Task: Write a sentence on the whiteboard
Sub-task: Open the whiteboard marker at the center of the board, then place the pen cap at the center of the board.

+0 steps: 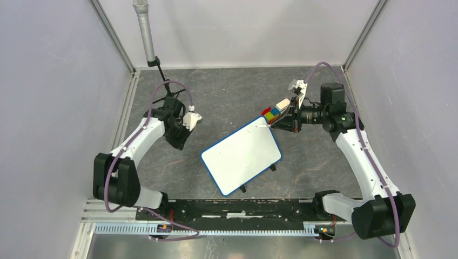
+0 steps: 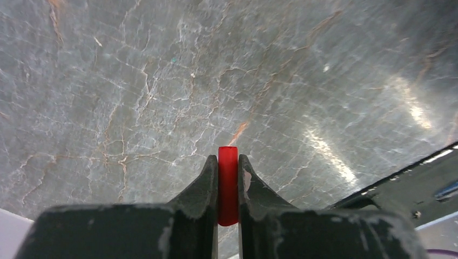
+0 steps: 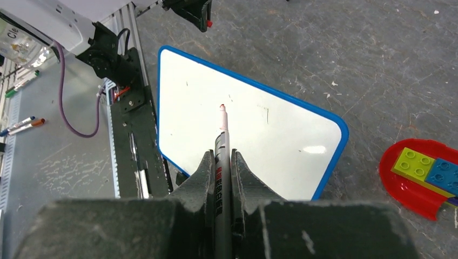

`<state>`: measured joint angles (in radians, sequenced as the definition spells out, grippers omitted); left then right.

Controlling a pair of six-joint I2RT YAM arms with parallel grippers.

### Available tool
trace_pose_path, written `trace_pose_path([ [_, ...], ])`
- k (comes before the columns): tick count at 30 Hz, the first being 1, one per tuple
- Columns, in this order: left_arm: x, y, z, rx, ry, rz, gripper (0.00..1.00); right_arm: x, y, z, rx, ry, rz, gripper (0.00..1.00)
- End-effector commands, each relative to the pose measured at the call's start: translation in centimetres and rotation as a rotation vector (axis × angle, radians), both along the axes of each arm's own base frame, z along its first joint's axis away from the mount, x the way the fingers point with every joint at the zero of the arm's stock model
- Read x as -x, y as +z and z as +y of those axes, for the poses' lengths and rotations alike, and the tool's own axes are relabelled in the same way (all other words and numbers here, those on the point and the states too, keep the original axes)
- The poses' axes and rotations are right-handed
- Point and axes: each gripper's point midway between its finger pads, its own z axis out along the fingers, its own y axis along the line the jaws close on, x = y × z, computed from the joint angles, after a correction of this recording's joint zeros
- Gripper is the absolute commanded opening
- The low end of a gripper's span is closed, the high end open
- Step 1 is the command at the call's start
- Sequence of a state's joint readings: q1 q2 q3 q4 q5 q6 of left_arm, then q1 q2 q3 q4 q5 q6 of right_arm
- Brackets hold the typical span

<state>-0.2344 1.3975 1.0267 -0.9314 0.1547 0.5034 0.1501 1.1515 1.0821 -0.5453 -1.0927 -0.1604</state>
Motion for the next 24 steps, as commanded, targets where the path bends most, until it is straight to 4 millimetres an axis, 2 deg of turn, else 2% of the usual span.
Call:
trace_pose_path([
  [1,-1.3,-2.0,1.3,-0.072,-0.006,-0.008,0.13,0.7,-0.8,-0.2,0.029,0.018,-0.029,0.0],
  [6,-1.4,-4.2,1.7,-0.084,-0.001,0.031,0.15,1.1,-1.9,-0.2,0.051,0.026,-0.019,0.0],
  [13,-1.2,-6.0,2.2,-0.102,0.0,0.085,0.2,1.6,-3.1,0.1,0.079,0.049,-0.013,0.0],
  [24,-0.4,-6.2,1.2,-0.043,-0.02,0.142,0.46,1.7,-4.2,1.9,0.144,0.09,-0.053,0.0],
])
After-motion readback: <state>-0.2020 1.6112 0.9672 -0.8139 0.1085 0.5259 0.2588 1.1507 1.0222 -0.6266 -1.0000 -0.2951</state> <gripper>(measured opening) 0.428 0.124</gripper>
